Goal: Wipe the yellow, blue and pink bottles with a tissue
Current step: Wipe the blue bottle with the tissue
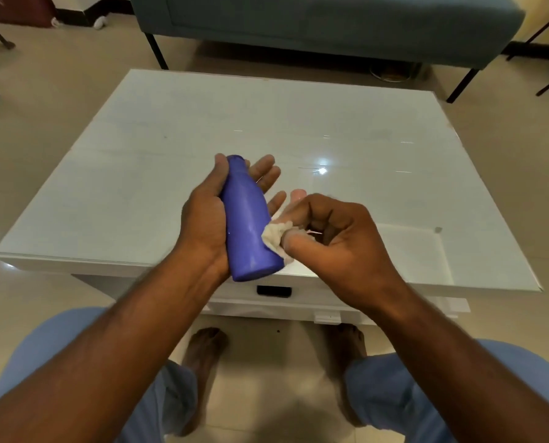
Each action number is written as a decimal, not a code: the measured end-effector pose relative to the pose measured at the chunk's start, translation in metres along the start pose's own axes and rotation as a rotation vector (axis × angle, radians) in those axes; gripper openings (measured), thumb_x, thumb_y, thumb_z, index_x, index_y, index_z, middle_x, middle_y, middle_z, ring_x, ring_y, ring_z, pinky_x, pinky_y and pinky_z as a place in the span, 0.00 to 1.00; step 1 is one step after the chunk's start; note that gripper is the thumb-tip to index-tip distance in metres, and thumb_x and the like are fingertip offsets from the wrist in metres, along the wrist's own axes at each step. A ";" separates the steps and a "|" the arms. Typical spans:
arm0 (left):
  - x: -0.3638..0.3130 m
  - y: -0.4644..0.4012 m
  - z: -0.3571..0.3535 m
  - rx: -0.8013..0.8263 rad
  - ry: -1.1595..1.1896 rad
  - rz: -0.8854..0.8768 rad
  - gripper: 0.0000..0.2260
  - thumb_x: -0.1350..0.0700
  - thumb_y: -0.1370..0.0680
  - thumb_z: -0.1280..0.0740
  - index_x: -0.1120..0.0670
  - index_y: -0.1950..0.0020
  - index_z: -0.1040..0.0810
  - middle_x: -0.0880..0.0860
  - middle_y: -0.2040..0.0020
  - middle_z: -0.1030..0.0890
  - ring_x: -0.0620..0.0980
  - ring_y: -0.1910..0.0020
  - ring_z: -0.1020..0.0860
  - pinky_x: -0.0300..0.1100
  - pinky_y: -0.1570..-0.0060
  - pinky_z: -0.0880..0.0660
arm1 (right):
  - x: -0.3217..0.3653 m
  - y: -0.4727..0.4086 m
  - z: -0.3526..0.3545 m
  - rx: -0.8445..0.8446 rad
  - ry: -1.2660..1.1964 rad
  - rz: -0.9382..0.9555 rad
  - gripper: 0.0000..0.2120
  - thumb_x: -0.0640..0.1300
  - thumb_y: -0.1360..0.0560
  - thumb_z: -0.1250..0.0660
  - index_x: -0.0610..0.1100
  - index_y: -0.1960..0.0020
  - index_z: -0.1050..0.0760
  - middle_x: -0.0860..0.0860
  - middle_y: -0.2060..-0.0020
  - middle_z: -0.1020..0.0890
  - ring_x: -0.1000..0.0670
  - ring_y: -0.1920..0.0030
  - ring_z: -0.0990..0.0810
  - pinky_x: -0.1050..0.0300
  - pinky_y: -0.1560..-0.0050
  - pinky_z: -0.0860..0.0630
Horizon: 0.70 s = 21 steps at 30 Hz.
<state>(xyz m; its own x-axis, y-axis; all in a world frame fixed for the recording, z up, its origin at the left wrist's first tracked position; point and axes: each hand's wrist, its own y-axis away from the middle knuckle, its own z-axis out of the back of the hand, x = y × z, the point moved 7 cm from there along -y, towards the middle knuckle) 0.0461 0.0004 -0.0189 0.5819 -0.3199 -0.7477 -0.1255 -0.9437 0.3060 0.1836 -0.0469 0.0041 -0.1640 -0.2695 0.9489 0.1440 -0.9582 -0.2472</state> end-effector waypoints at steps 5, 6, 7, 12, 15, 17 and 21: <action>0.009 0.010 0.000 -0.042 -0.300 -0.023 0.18 0.41 0.17 0.46 0.50 0.49 0.21 0.47 0.63 0.13 0.46 0.65 0.15 0.40 0.67 0.18 | -0.005 -0.005 0.009 -0.128 -0.014 0.005 0.03 0.36 0.21 0.27 0.39 0.48 0.16 0.46 0.54 0.13 0.50 0.53 0.14 0.59 0.54 0.17; 0.015 0.014 -0.001 -0.070 -0.340 -0.026 0.17 0.41 0.18 0.45 0.48 0.54 0.22 0.46 0.68 0.15 0.45 0.71 0.17 0.39 0.72 0.20 | -0.006 -0.007 0.011 -0.164 -0.021 -0.005 0.04 0.36 0.20 0.28 0.38 0.46 0.16 0.45 0.53 0.13 0.52 0.53 0.14 0.62 0.56 0.18; 0.020 0.015 -0.001 -0.085 -0.348 -0.017 0.17 0.39 0.18 0.45 0.47 0.55 0.23 0.46 0.70 0.16 0.45 0.72 0.18 0.39 0.72 0.20 | -0.007 -0.008 0.012 -0.180 -0.014 -0.017 0.05 0.36 0.20 0.29 0.37 0.45 0.16 0.45 0.53 0.13 0.53 0.54 0.14 0.64 0.57 0.19; 0.015 0.003 0.005 -0.142 -0.168 0.015 0.24 0.34 0.20 0.49 0.50 0.45 0.23 0.50 0.56 0.12 0.51 0.60 0.14 0.46 0.63 0.17 | -0.009 -0.005 0.002 -0.034 -0.032 -0.066 0.05 0.47 0.26 0.25 0.45 0.54 0.16 0.52 0.57 0.13 0.48 0.54 0.14 0.53 0.53 0.15; 0.001 -0.001 0.014 -0.202 -0.043 0.007 0.27 0.34 0.21 0.46 0.55 0.38 0.26 0.56 0.49 0.13 0.56 0.51 0.14 0.53 0.47 0.19 | -0.005 -0.001 -0.003 0.044 -0.008 -0.028 0.04 0.50 0.27 0.28 0.49 0.57 0.17 0.54 0.61 0.14 0.49 0.57 0.15 0.52 0.52 0.17; -0.003 0.000 0.014 -0.189 -0.056 0.005 0.26 0.35 0.21 0.44 0.55 0.39 0.26 0.57 0.48 0.14 0.56 0.49 0.15 0.54 0.44 0.20 | -0.008 -0.002 -0.004 0.032 0.022 -0.026 0.02 0.45 0.25 0.26 0.48 0.56 0.16 0.54 0.60 0.14 0.50 0.56 0.15 0.54 0.52 0.17; 0.014 0.013 -0.002 -0.090 -0.299 0.057 0.20 0.35 0.22 0.42 0.48 0.56 0.19 0.50 0.58 0.13 0.53 0.58 0.15 0.51 0.53 0.19 | -0.018 -0.007 0.002 -0.101 0.103 -0.048 0.05 0.43 0.22 0.25 0.43 0.47 0.16 0.50 0.52 0.13 0.48 0.50 0.14 0.49 0.49 0.14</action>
<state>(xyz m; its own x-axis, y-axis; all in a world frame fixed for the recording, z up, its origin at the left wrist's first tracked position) 0.0539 -0.0167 -0.0245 0.3119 -0.3952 -0.8640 -0.0717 -0.9166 0.3933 0.1870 -0.0356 -0.0108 -0.2681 -0.2266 0.9364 0.0357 -0.9736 -0.2254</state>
